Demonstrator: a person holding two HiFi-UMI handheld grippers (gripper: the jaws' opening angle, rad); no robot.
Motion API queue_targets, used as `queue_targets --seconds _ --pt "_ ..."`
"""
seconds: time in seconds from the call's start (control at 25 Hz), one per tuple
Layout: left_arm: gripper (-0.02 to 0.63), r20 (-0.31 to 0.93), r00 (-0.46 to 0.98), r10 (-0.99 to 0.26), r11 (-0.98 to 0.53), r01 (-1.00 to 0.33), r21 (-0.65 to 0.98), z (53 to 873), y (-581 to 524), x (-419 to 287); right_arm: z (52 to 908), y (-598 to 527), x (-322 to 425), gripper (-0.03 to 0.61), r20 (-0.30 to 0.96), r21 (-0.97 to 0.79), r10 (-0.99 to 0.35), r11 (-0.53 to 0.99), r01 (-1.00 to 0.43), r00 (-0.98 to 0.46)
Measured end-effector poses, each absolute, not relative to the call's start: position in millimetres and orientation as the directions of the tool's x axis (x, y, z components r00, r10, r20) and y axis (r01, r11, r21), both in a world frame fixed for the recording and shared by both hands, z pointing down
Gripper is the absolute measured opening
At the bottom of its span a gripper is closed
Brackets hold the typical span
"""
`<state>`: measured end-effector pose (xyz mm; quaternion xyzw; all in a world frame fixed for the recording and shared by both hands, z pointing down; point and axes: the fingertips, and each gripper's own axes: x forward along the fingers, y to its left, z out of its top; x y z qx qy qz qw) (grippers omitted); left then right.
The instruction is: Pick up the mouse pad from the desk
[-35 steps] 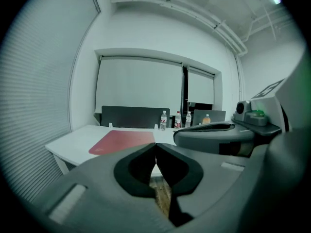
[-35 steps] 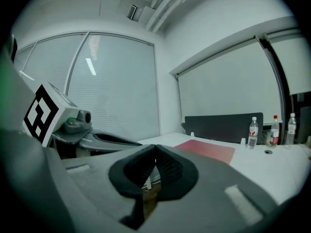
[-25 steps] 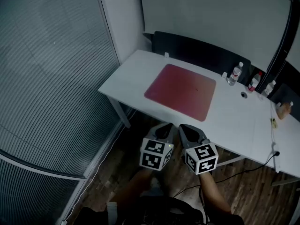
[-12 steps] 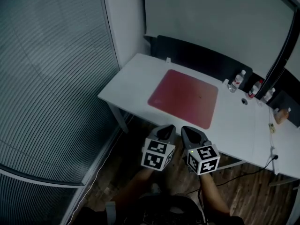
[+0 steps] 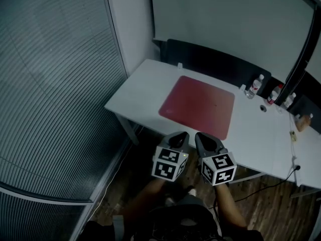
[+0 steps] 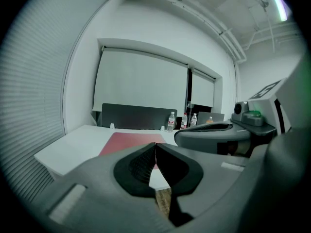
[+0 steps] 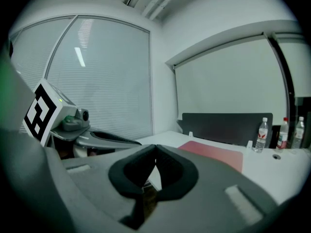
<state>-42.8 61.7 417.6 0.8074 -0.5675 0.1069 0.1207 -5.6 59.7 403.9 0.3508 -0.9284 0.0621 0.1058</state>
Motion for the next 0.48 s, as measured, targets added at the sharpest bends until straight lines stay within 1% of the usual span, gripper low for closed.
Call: queue_targets --seconds 0.48 --pt "0.006 0.33 0.305 -0.893 -0.306 -0.951 0.051 426.6 -5.3 -53.2 412.3 -9.4 -16.6 0.002 0.222 -0.055 -0.619 0.764 -0.643 -0.754"
